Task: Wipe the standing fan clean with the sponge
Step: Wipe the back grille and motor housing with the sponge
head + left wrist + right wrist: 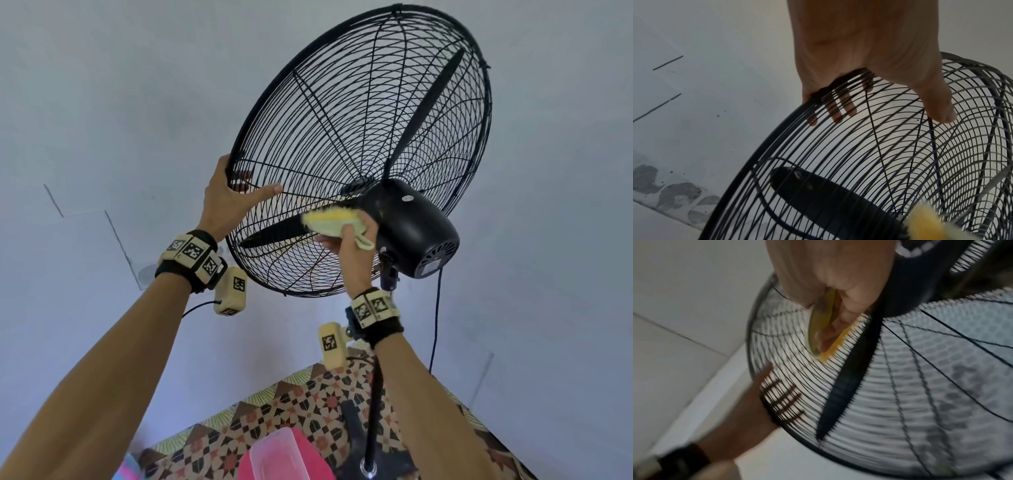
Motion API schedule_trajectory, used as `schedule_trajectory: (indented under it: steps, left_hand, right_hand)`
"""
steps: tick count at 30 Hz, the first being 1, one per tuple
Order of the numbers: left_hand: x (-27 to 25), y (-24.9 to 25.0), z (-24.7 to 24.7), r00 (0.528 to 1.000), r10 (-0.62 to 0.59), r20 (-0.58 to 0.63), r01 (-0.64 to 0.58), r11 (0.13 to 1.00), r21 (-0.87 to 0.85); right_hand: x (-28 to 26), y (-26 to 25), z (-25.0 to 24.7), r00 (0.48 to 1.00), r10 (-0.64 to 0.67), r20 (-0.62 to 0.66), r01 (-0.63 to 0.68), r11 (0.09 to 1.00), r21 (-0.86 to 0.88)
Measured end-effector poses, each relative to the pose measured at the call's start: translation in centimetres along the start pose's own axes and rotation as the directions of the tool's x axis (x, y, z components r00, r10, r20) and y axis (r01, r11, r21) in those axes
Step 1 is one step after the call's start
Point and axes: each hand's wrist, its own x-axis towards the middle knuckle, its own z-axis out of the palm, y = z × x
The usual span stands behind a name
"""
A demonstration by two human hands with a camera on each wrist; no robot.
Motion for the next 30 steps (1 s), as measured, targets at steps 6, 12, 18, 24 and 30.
schedule_trajectory:
  steps: [6, 12, 18, 24, 30]
  left_hand:
    - [-0.2, 0.0, -0.2, 1.0, -0.002, 0.013, 0.002, 1.0, -0.001]
    - [0.0, -0.1, -0.1, 1.0, 0.002, 0.001, -0.002, 1.0, -0.003]
    - [0.0, -0.1, -0.2, 1.0, 0.005, 0.0, -0.005, 1.0, -0.007]
    - [0.0, 0.0, 0.1, 1.0, 0.016, -0.002, -0.016, 1.0, -0.009]
    - [-0.1, -0.2, -0.2, 1.0, 0.006, -0.002, -0.006, 1.0, -0.019]
  right_hand:
    - [-2.3, 2.7, -1.0, 0.989, 0.138, -0.056, -0.137, 0.99, 0.032]
    - [-1.1, -0.4, 0.7, 0.998, -0.008, 0.064, 0.004, 0.998, 0.066]
    - [-2.8, 1.2, 0.5, 0.994, 0.1, 0.053, -0.097, 0.994, -0.052]
    - [-0.8, -1.5, 1.7, 0.999, 0.041, 0.01, -0.041, 0.999, 0.019]
    - [-2.1, 0.5, 0.5, 0.986, 0.165, 0.016, -0.163, 0.985, -0.063]
